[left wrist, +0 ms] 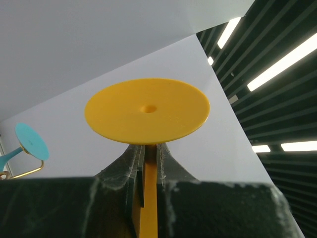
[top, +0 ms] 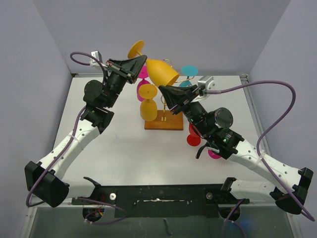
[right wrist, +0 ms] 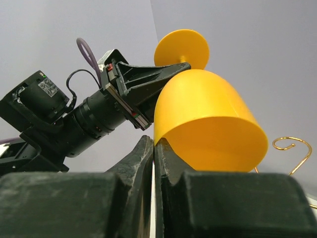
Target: Place the wine glass upside down on the wine glass rack
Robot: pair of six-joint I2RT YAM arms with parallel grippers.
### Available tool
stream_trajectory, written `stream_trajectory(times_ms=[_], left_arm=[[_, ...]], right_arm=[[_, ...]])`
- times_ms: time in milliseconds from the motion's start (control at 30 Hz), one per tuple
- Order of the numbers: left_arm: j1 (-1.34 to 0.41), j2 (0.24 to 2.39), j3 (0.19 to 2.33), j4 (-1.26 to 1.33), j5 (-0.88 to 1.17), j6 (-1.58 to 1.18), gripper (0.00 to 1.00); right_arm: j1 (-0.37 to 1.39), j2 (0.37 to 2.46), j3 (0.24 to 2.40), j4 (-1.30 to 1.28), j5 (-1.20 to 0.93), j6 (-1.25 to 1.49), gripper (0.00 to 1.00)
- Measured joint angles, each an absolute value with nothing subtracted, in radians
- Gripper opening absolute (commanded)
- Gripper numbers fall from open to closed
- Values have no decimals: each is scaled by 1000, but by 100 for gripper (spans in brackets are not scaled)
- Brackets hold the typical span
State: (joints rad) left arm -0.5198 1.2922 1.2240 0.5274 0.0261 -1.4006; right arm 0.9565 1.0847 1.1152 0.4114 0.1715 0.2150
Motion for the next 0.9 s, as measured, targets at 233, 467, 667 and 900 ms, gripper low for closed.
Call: stream_trajectory(times_ms=[233, 467, 667, 900], left_arm=[[-519, 1292, 1224, 525, 27, -1383, 0], [-508, 1280, 1224, 475, 25, -1279, 0], [-504, 1201, 1220, 406, 38, -1130, 0], [-503, 1148, 1231, 399, 195, -923, 0]], right_arm=[[957, 1074, 1114, 380, 180, 262, 25], [956, 1030, 1158, 194, 213, 304, 55], [954, 997, 1334, -78, 213, 308, 63], [954, 956, 1405, -221, 165, 365, 63]])
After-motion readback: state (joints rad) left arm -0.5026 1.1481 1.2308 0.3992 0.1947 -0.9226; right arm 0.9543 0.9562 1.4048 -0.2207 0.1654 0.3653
